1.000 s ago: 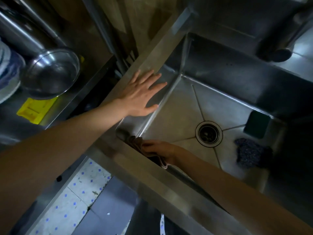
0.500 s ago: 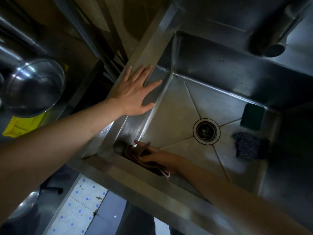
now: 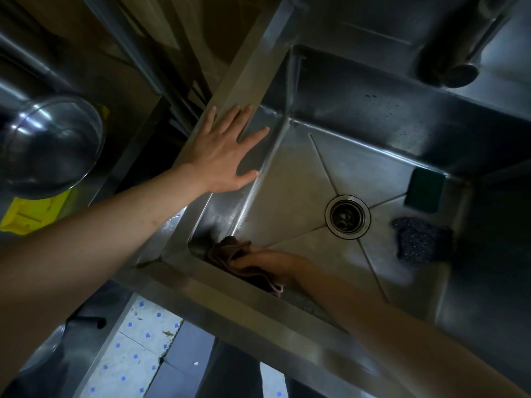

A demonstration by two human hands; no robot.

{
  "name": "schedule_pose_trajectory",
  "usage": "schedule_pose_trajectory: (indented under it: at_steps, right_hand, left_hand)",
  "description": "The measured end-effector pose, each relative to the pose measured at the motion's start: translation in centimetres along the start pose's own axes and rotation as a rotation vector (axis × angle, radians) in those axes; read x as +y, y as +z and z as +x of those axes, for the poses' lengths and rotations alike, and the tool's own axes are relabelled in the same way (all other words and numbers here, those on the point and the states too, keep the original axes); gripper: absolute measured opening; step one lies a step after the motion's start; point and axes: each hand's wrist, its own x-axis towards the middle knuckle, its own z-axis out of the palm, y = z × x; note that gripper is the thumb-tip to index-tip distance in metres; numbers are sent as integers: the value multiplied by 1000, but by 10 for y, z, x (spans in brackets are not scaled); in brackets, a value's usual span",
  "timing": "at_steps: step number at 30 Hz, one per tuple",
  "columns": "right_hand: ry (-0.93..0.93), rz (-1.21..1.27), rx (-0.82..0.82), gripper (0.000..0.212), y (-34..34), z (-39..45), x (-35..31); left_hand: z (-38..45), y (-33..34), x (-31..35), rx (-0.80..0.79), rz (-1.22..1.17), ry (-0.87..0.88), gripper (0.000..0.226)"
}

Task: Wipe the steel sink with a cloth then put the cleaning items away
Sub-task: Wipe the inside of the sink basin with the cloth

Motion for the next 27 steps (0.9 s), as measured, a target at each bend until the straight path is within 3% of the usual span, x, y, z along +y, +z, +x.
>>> schedule_pose_trajectory:
  at_steps: [6, 12, 17, 21, 27]
  right_hand:
    - [-1, 25, -18, 40, 6, -5, -4]
    - [17, -248, 67, 53, 8, -1, -7]
    - [-9, -13, 3, 14, 10, -3, -8]
    - [-76, -29, -11, 34, 9, -8, -6]
    - [-62, -95, -81, 43, -1, -24, -8]
  left_hand:
    - [-6, 1, -1, 49, -42, -15, 84]
    - [-10, 4, -1, 80, -65, -23, 81]
    - [-10, 5, 0, 79, -50, -31, 81]
    - [-9, 6, 0, 95, -61, -34, 81]
    - [-8, 6, -2, 91, -65, -40, 81]
